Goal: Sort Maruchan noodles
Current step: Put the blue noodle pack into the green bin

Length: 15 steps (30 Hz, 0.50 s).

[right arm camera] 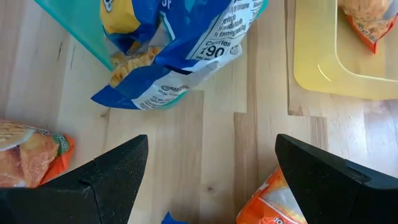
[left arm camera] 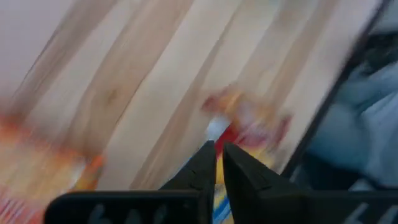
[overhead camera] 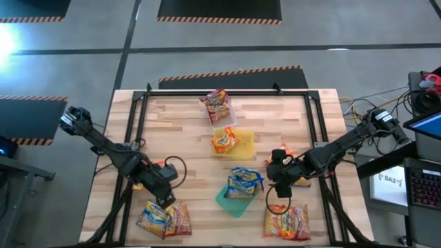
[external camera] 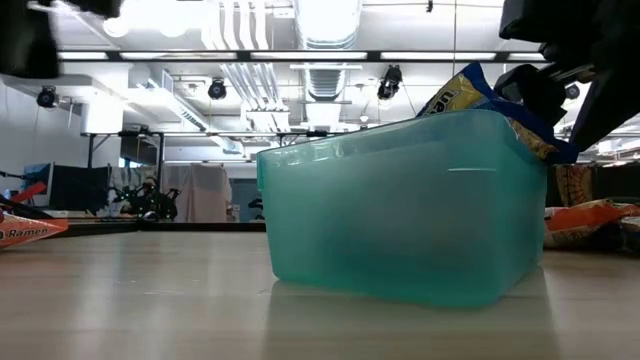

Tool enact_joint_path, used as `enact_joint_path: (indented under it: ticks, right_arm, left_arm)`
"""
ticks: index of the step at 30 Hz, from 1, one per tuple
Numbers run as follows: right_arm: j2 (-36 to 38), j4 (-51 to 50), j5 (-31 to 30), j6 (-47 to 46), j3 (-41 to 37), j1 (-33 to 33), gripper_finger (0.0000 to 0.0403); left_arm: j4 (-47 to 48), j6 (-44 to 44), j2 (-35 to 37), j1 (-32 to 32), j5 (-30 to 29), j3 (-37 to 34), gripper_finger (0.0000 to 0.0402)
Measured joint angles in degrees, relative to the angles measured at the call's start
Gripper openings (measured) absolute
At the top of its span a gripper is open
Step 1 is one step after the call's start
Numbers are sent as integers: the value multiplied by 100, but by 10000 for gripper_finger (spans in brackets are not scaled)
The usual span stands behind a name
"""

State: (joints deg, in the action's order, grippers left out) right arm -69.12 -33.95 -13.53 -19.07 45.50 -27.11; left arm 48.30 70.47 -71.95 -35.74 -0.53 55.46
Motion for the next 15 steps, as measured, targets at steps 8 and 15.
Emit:
enact_joint_path:
  ticks: [8, 15]
  right_arm:
    - [0, 22, 1, 0, 0, 0, 341]
    - [0, 35, 1, 0, 0, 0, 341]
  left_arm:
    - [669, 975, -101, -512, 196, -17, 79]
    - [789, 2931, -213, -1168, -31, -17, 140]
